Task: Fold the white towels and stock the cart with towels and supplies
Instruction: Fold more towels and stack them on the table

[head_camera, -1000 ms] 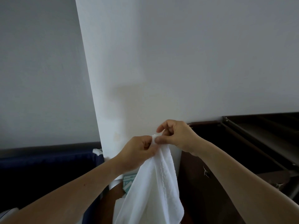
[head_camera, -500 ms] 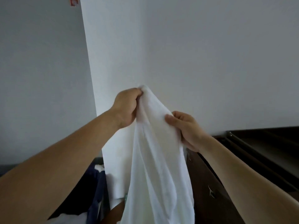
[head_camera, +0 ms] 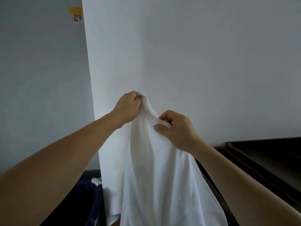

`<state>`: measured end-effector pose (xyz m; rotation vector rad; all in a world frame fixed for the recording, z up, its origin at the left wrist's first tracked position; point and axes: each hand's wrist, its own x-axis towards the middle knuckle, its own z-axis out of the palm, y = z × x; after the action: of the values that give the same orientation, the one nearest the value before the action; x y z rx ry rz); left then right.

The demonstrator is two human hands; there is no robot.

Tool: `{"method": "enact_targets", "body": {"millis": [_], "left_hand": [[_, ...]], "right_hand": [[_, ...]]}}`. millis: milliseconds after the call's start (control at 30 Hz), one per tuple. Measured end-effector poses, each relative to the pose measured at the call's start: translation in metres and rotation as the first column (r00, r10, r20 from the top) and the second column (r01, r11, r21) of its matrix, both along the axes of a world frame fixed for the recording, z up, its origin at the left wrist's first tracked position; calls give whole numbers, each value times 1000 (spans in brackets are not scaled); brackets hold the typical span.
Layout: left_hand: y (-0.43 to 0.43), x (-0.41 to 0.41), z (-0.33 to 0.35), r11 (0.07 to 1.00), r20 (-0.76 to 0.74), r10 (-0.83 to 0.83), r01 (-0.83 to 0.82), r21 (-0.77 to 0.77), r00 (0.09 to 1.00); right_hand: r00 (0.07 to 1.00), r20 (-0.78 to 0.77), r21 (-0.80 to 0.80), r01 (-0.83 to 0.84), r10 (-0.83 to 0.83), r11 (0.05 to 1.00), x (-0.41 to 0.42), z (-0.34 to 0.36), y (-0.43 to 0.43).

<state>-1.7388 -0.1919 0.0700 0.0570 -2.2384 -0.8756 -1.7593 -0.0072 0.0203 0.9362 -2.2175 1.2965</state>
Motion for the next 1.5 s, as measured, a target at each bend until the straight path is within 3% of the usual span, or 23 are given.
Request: {"method": "enact_targets", "body": {"millis": [67,133,233,267,400,467,600,700,867,900,1000,1033,1167,1367,1500], "left_hand": [[-5,-1,-12,999,34,-20,19,44,999],[-6,-2,-17,979,23,-68,62,194,997],[-4,0,-18,935,-22,-156,155,319,988],[-2,2,-18,929,-34,-172,174,326,984],[0,9,-16,926,-150,-102,150,348,983],[-3,8,-12,935,-192,-56,119,333,980],[-3,7,-14,991,-222,-22,51,126,975],[-9,6,-16,999,-241,-4,17,51,971],[-28,2,-14,982,-196,184,-169,88,963],[-32,0,-11,975,-190,213,-195,111,958],[-46,-2,-12,960,-149,262,-242,142,954],[-51,-2,-15,956,-125,274,-257,138,953],[-72,2,-37,936,-31,328,-320,144,944],[-78,8,-62,952,50,284,-288,103,957],[-78,7,-60,938,39,291,-293,186,956]], "right_hand": [[997,34,-48,-74,76,996,3,-6,2],[993,23,-80,-112,114,991,4,-11,3],[998,-60,284,1,17,959,-2,-27,0],[998,-58,326,31,-13,945,-5,-34,1],[995,102,184,-28,9,983,-10,-58,20],[967,241,166,-118,75,979,-10,-68,28],[896,421,175,-233,141,956,-11,-85,41],[848,504,30,-206,163,978,-11,-91,53],[902,407,-181,-74,143,981,-16,-62,65],[916,386,-119,-73,114,990,-16,-62,63],[940,339,311,-87,-25,947,-18,-77,60],[948,317,333,-73,-39,940,-20,-79,63],[939,343,18,-9,3,1000,-32,-70,75],[959,270,214,34,-92,976,-38,-95,75],[967,193,408,73,-164,910,-27,-115,75]]}}
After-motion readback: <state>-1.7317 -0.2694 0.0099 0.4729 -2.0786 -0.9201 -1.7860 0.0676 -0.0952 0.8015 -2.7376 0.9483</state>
